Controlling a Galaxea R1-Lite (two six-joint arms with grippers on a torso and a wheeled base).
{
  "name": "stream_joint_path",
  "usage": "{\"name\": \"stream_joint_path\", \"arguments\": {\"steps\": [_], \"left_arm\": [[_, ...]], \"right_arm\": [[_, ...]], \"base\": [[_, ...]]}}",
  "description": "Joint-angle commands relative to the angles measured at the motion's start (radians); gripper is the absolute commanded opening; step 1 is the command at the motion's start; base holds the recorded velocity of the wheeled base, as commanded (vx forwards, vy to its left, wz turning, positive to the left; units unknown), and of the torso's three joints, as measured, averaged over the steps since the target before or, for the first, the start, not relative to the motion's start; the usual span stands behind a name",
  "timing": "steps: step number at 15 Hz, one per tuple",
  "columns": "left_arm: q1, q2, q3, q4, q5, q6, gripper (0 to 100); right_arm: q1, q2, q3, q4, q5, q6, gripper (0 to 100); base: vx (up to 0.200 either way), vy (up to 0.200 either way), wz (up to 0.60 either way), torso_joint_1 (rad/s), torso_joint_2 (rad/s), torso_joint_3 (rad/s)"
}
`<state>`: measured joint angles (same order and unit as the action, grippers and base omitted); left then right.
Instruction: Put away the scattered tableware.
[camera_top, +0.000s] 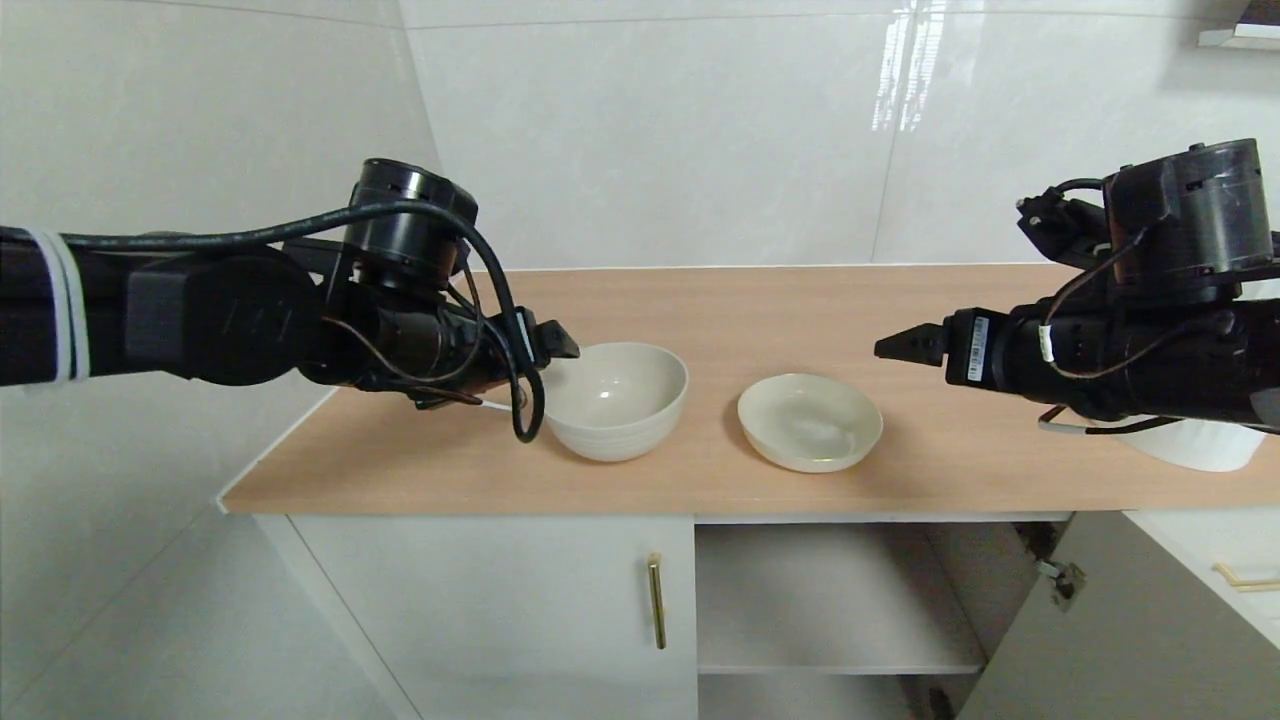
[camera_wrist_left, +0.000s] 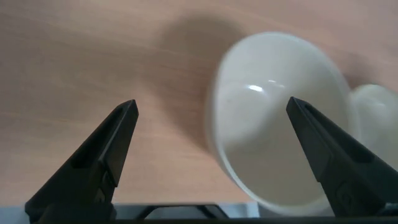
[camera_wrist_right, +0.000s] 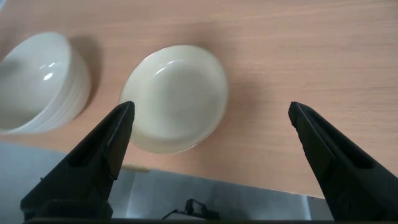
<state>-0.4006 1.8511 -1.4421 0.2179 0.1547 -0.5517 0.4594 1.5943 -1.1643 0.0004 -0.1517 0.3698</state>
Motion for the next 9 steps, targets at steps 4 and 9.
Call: {"name": "stream_joint_path", "arguments": {"steps": [4,9], "left_arm": [[-0.004,0.066,-0.014,0.0,0.003,-0.001,100],[-0.01,0.062,-0.009,0.001,0.003,0.022,0]], "right_arm": [[0.001,0.006,0.0,0.0,-0.002,0.0,100],[0.001,0.023,-0.003,0.003,-0.005,-0.002,100]], "base": [[0.0,0.0,0.0,0.0,0.0,0.0],[0.0,0.0,0.0,0.0,0.0,0.0]]}}
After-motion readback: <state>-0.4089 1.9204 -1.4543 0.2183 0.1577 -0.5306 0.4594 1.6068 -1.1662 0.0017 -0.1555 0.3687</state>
